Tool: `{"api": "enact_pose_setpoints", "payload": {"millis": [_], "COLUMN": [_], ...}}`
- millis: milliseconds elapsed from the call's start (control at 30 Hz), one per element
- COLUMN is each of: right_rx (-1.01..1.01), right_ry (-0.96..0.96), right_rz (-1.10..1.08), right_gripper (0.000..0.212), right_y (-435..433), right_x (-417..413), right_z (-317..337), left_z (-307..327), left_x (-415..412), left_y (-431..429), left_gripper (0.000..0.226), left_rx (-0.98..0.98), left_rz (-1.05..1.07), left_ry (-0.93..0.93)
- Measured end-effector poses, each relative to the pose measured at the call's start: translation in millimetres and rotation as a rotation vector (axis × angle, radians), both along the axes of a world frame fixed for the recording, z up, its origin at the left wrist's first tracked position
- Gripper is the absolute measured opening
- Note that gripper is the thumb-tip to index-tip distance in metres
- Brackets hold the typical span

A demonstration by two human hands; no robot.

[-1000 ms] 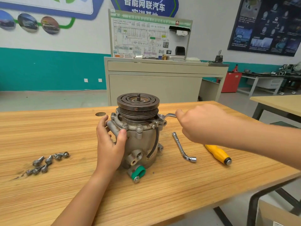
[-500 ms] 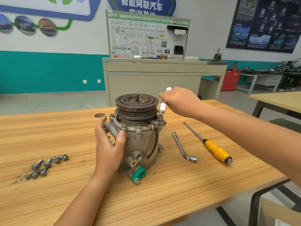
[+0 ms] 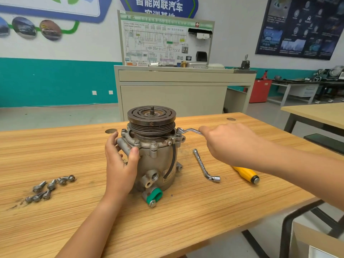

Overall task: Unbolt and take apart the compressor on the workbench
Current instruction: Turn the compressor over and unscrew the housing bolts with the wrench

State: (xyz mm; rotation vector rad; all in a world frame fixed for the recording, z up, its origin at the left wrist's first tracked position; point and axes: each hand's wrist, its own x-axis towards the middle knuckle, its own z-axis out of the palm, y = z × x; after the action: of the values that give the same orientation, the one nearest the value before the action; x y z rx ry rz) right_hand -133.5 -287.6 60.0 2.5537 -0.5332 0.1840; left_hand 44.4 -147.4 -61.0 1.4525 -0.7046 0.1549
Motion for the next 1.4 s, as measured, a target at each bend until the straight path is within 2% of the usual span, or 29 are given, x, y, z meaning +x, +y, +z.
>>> {"api": "enact_pose_setpoints", "payload": {"millis": [200, 333, 433, 500, 667, 767, 867, 900, 1067, 1167, 1267, 1400], "right_rx": [-0.366, -0.337, -0.337, -0.283, -0.181, -0.098, 0.172, 0.21, 0.188, 0.077, -0.012, 0.025], "right_ry": [0.267, 0.265, 0.25, 0.186, 0.001, -0.151, -0.471, -0.516, -0.258, -0.082, -0.04, -0.052], "right_rz": [0.098, 0.092, 0.068, 0.095, 0.364, 0.305, 0.247, 0.241, 0.094, 0.031, 0.009, -0.034], "right_gripper": [0.035, 0.018, 0.016, 0.017, 0.028, 0.03, 0.032, 0.032, 0.035, 0.04, 0.038, 0.036], "right_y": [17.6, -5.0, -29.3, -41.4, -51.7, -59.1, -50.3, -45.9, -14.7, 1.7, 9.1, 14.1], "right_x": [8.9, 8.8, 25.5, 52.6, 101.2, 79.8, 41.0, 28.7, -7.5, -6.2, -2.8, -1.6], "right_z": [17.0, 22.4, 25.1, 21.4, 7.3, 6.9, 11.8, 12.9, 13.9, 11.8, 11.6, 19.3], "left_z": [2.1, 2.0, 2.5, 2.7, 2.9, 1.9, 1.3, 1.1, 0.4, -0.5, -0.6, 0.2], "left_x": [-1.3, 0.2, -1.3, -1.4, 0.0, 1.0, 2.1, 2.0, 2.3, 3.0, 3.7, 3.0], "left_y": [1.0, 1.4, 1.1, 1.3, 2.6, 2.4, 1.1, 0.9, 1.0, 1.6, 1.4, 0.9], "left_gripper": [0.068, 0.073, 0.069, 0.068, 0.068, 0.073, 0.078, 0.079, 0.076, 0.076, 0.078, 0.076], "left_rx": [0.001, 0.012, 0.012, 0.012, 0.013, 0.021, 0.021, 0.02, 0.022, 0.027, 0.018, 0.017], "left_rz": [-0.012, 0.003, -0.001, 0.003, 0.004, 0.003, 0.005, 0.007, -0.001, 0.003, -0.002, -0.003], "left_ry": [0.002, -0.018, -0.019, -0.023, -0.03, -0.036, -0.034, -0.028, -0.014, -0.011, -0.016, -0.023]}}
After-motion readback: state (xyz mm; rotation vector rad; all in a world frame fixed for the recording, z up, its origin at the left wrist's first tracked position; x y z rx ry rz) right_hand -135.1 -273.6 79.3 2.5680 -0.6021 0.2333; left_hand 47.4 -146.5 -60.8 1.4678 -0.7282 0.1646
